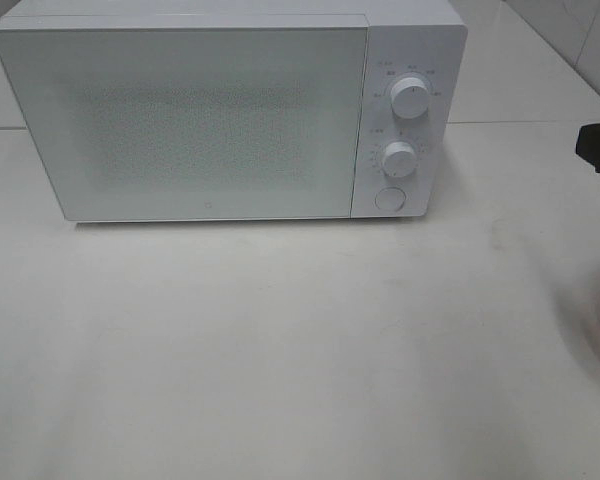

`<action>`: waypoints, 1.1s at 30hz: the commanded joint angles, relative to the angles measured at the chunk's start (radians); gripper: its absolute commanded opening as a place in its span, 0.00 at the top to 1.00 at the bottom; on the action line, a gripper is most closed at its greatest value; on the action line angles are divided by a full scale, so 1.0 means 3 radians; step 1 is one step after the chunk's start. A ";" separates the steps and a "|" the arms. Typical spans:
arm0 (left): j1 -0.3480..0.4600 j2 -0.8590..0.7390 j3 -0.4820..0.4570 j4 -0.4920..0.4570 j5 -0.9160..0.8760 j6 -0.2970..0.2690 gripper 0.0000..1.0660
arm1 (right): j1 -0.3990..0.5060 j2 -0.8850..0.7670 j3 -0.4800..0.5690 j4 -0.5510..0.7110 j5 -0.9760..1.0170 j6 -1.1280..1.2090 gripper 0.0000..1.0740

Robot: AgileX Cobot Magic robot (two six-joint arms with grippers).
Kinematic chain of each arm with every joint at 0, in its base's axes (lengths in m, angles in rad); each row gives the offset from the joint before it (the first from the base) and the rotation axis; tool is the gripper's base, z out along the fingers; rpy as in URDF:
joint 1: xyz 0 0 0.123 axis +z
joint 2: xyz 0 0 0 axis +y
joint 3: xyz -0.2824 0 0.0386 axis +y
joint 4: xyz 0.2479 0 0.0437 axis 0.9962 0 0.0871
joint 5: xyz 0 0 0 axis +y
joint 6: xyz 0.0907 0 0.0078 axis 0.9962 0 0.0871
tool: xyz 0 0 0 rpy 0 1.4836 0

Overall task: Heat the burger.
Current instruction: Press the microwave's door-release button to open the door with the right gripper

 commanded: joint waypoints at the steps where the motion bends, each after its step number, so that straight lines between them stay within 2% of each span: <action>1: 0.0000 -0.0070 0.0007 -0.0017 -0.0013 -0.0013 0.08 | -0.0003 0.0220 0.0007 -0.0013 -0.0460 -0.0020 0.31; 6: 0.0000 -0.0070 0.0007 -0.0017 -0.0013 -0.0013 0.08 | -0.0003 0.0427 0.0007 -0.0013 -0.0767 -0.0020 0.31; 16: 0.0000 -0.0070 0.0007 -0.0017 -0.0013 -0.0013 0.08 | -0.0003 0.1090 0.0043 0.0003 -0.1780 -0.0097 0.31; 20: 0.0000 -0.0070 0.0007 -0.0017 -0.0013 -0.0013 0.08 | 0.0170 0.1250 0.0173 0.0230 -0.2160 -0.0410 0.31; 22: 0.0000 -0.0070 0.0007 -0.0017 -0.0013 -0.0013 0.08 | 0.0407 0.1320 0.0270 0.0567 -0.2383 -0.0720 0.31; 23: 0.0000 -0.0070 0.0007 -0.0017 -0.0013 -0.0013 0.08 | 0.0407 0.1320 0.0270 0.0567 -0.2383 -0.0720 0.31; 24: 0.0000 -0.0070 0.0007 -0.0017 -0.0013 -0.0013 0.08 | 0.0583 0.1353 0.0330 0.0787 -0.2530 -0.0913 0.31; 26: 0.0000 -0.0070 0.0007 -0.0017 -0.0013 -0.0013 0.08 | 0.0647 0.1367 0.0357 0.0853 -0.2600 -0.0970 0.31; 28: 0.0000 -0.0070 0.0007 -0.0017 -0.0013 -0.0013 0.08 | 0.0880 0.1393 0.0417 0.1030 -0.2733 -0.1100 0.31; 33: 0.0000 -0.0070 0.0007 -0.0017 -0.0013 -0.0013 0.08 | 0.1060 0.1393 0.0433 0.1140 -0.2787 -0.1110 0.31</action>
